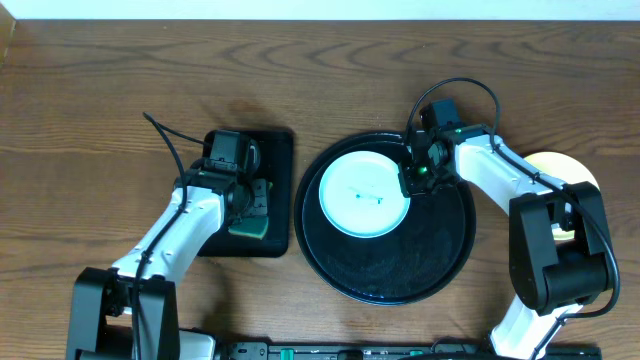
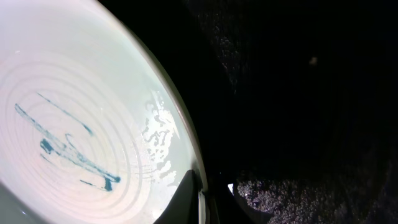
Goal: Clean dirty plates on tray and stack at the side
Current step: 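Hold the mint plate on the tray with the right gripper while left lifts sponge, then carry the green sponge with the left gripper over the mint plate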
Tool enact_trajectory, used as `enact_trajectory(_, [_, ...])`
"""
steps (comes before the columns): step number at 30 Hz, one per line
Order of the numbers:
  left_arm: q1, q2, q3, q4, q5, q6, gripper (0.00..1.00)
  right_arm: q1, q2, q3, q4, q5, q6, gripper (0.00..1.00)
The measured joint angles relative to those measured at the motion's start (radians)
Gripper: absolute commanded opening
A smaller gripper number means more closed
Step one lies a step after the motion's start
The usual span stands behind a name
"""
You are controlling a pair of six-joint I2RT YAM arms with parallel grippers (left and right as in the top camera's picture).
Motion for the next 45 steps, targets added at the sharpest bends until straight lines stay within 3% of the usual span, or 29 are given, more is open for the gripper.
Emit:
enact_trajectory(6, [0.000, 0.047, -0.011, 0.022, -0.001, 0.001, 0.51, 0.000, 0.000, 0.000, 0.000, -0.001, 0.000, 0.04])
enact_trajectory(15, [0.003, 0.074, -0.011, 0.027, -0.025, 0.002, 0.08, 0.000, 0.000, 0.000, -0.001, -0.001, 0.000, 0.05])
enact_trajectory(22, [0.002, 0.020, -0.011, -0.021, -0.019, 0.001, 0.07, 0.000, 0.000, 0.000, -0.003, -0.002, 0.000, 0.05])
enact_trajectory(30, [0.009, -0.207, -0.011, -0.027, 0.000, 0.001, 0.07, 0.000, 0.000, 0.000, -0.003, -0.002, 0.000, 0.05])
enact_trajectory(33, [0.046, -0.246, -0.011, -0.011, 0.074, 0.005, 0.07, 0.000, 0.000, 0.000, -0.003, -0.002, 0.000, 0.04])
enact_trajectory(38, [0.196, -0.252, -0.011, 0.021, 0.375, 0.069, 0.07, 0.000, 0.000, 0.000, -0.003, -0.002, 0.000, 0.04])
enact_trajectory(45, [0.349, -0.252, -0.011, 0.022, 0.671, 0.119, 0.08, 0.000, 0.000, 0.000, -0.003, -0.002, 0.000, 0.05])
